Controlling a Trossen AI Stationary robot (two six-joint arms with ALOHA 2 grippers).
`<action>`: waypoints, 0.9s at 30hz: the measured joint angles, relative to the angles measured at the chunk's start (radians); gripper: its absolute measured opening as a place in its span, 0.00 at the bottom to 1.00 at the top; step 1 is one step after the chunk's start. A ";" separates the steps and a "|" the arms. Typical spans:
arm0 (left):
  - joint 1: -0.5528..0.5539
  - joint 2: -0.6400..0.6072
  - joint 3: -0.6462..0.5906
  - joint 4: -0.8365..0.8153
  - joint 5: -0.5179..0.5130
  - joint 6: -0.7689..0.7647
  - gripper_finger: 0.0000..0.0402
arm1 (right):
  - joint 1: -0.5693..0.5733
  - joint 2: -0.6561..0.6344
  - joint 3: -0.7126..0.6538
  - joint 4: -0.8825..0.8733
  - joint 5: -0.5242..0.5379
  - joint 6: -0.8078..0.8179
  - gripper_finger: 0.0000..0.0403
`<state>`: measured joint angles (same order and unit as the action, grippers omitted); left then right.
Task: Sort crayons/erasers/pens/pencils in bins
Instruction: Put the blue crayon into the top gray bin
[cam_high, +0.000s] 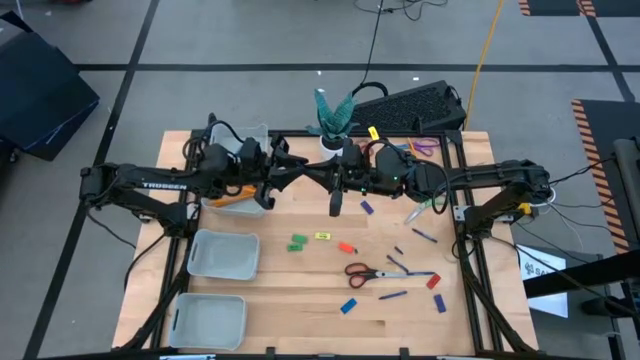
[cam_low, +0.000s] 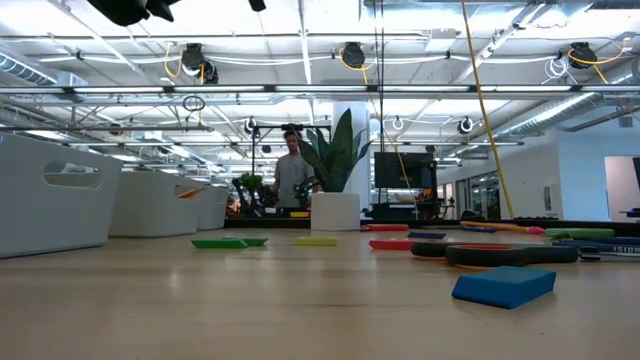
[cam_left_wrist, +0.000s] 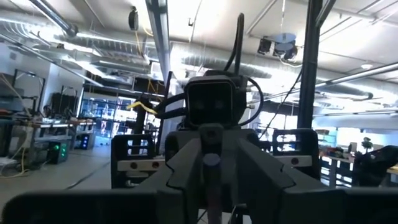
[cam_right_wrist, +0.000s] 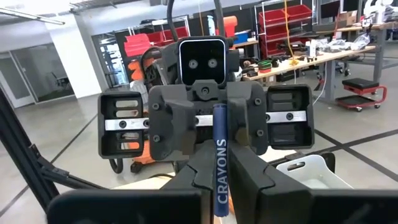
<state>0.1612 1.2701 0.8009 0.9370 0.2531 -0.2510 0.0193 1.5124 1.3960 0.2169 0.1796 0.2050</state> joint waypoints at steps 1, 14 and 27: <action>0.000 0.000 0.000 -0.001 0.000 0.003 0.23 | 0.000 0.000 0.000 0.001 0.000 0.000 0.04; 0.050 -0.001 0.000 -0.011 0.069 -0.058 0.06 | 0.000 0.001 0.000 0.017 0.001 -0.006 0.16; 0.274 -0.054 0.022 -0.448 0.176 -0.011 0.06 | -0.005 -0.001 0.002 -0.180 0.111 0.008 0.64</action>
<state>0.4348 1.2162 0.8229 0.4890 0.4294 -0.2616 0.0143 1.5116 1.3975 0.0364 0.2901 0.2129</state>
